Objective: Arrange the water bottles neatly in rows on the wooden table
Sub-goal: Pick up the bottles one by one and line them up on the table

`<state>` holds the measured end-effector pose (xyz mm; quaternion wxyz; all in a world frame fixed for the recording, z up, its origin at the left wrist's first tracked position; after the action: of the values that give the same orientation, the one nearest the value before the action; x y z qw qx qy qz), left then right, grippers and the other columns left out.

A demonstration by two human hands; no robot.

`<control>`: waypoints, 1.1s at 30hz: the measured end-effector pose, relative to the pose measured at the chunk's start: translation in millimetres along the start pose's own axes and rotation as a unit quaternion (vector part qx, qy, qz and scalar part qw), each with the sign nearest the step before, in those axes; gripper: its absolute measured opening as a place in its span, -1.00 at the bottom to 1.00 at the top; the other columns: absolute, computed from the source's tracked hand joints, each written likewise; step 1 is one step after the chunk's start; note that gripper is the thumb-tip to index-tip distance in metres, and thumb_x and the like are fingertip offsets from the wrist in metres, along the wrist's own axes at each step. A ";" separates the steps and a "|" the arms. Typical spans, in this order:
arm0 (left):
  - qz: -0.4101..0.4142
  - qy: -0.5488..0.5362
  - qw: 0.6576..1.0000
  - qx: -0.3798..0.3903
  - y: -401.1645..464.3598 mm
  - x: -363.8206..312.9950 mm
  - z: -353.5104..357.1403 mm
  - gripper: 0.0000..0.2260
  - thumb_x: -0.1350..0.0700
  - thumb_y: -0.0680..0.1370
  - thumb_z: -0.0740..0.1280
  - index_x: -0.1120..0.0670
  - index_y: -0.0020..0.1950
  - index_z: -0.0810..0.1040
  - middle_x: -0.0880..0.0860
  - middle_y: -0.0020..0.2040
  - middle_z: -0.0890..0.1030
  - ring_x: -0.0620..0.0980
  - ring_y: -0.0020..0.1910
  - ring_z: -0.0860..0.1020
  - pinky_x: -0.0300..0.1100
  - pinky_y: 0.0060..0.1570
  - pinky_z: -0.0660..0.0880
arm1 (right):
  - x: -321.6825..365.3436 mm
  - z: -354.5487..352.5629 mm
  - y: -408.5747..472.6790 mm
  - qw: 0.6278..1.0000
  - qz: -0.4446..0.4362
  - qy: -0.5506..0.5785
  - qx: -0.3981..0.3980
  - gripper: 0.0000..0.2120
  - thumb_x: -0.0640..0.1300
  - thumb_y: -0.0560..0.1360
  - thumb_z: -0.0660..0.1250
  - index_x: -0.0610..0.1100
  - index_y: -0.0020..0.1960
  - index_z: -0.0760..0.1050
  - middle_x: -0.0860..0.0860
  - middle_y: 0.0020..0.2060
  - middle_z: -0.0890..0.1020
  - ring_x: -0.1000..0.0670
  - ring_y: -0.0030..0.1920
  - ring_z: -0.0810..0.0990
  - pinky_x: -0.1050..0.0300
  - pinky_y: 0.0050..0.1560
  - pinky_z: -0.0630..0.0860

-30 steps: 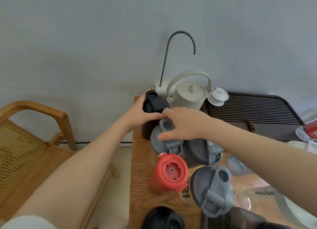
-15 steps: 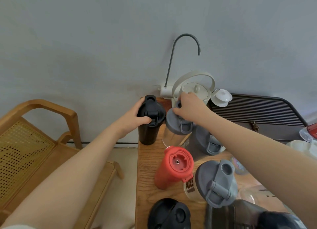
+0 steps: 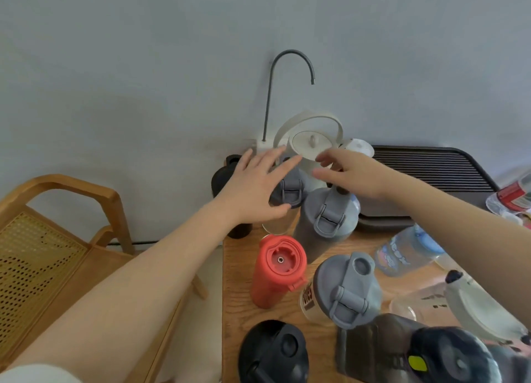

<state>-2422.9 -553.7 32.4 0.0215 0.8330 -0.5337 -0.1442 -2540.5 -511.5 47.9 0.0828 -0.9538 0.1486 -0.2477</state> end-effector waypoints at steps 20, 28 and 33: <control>0.083 0.023 0.984 0.155 29.0 -84.0 36.1 -0.16 -0.12 0.32 0.47 -0.09 0.47 0.09 0.12 0.48 0.16 0.10 0.36 0.27 -0.03 0.27 0.33 | -94.9 82.3 20.3 0.942 -0.120 -0.279 0.143 -0.37 0.09 0.34 0.40 0.02 0.35 0.28 -0.05 0.29 0.37 -0.22 0.21 0.42 -0.10 0.20 0.42; 0.022 0.115 0.985 0.125 49.9 -87.2 42.5 -0.13 -0.25 0.34 0.38 0.00 0.47 0.00 0.10 0.21 0.40 0.07 0.19 0.35 -0.09 0.10 0.37 | -114.0 71.3 -30.3 0.944 -0.075 -0.274 0.166 -0.26 0.11 0.31 0.46 -0.09 0.35 0.21 -0.11 0.23 0.37 -0.20 0.20 0.45 -0.08 0.10 0.49; -0.003 0.134 0.986 0.097 63.1 -89.2 38.9 -0.13 -0.24 0.34 0.39 0.12 0.44 0.04 0.14 0.24 0.36 0.09 0.17 0.37 -0.09 0.04 0.39 | -72.1 15.7 -21.1 0.991 -0.125 -0.002 0.039 0.24 0.15 0.16 0.56 -0.05 0.50 -0.24 -0.13 0.51 -0.06 -0.15 0.50 0.08 -0.13 0.43 0.23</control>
<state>-2523.5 -496.4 26.5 0.0117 0.8445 -0.5349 0.0214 -2587.7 -466.8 7.0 0.0889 -0.9614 0.0182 -0.2598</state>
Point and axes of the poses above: each hand's wrist, its own y-axis towards the middle knuckle, its own z-axis out of the palm, x = y × z, the point moved 10 cm from there along y, towards the middle knuckle
